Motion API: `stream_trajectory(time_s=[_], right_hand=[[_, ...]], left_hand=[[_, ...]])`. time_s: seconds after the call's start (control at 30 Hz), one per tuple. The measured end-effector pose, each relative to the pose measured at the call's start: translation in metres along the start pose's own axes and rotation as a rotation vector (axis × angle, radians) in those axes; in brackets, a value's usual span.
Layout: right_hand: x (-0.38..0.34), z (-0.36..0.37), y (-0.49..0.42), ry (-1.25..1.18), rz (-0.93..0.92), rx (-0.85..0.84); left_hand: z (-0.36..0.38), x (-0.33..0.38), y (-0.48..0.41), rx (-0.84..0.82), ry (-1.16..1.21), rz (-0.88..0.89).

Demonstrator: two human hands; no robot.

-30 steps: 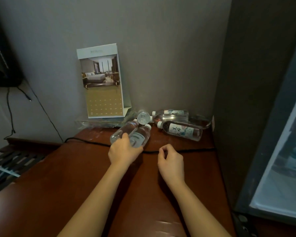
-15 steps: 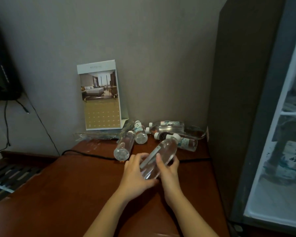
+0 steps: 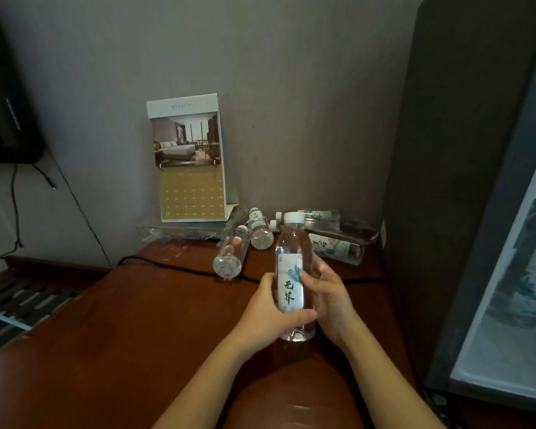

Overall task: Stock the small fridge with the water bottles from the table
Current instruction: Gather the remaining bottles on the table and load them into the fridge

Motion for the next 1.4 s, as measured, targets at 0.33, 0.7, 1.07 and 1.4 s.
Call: stream_trajectory(time_s=[0.33, 0.7, 1.07, 1.4], right_hand=[[-0.009, 0.007, 0.011, 0.250, -0.016, 0.013], [-0.042, 0.030, 0.076, 0.320, -0.041, 0.055], [-0.133, 0.018, 0.214, 0.515, -0.153, 0.169], [-0.268, -0.024, 0.389, 0.933, -0.381, 0.484]], left_hand=[[-0.006, -0.001, 0.005, -0.131, 0.244, -0.002], [-0.005, 0.031, 0.055, -0.100, 0.166, 0.077], [0.068, 0.126, 0.129, -0.270, 0.119, 0.258], [0.226, 0.257, 0.198, -0.549, 0.181, 0.540]])
Point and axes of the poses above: each hand's wrist, its own y-axis away from the middle knuckle, its own z-axis out of the palm, x = y × z, the point moved 4 cm from there along -y, towards the middle knuckle, and after that the axes turned 13 degrees about -y, right-handed, at the moved point
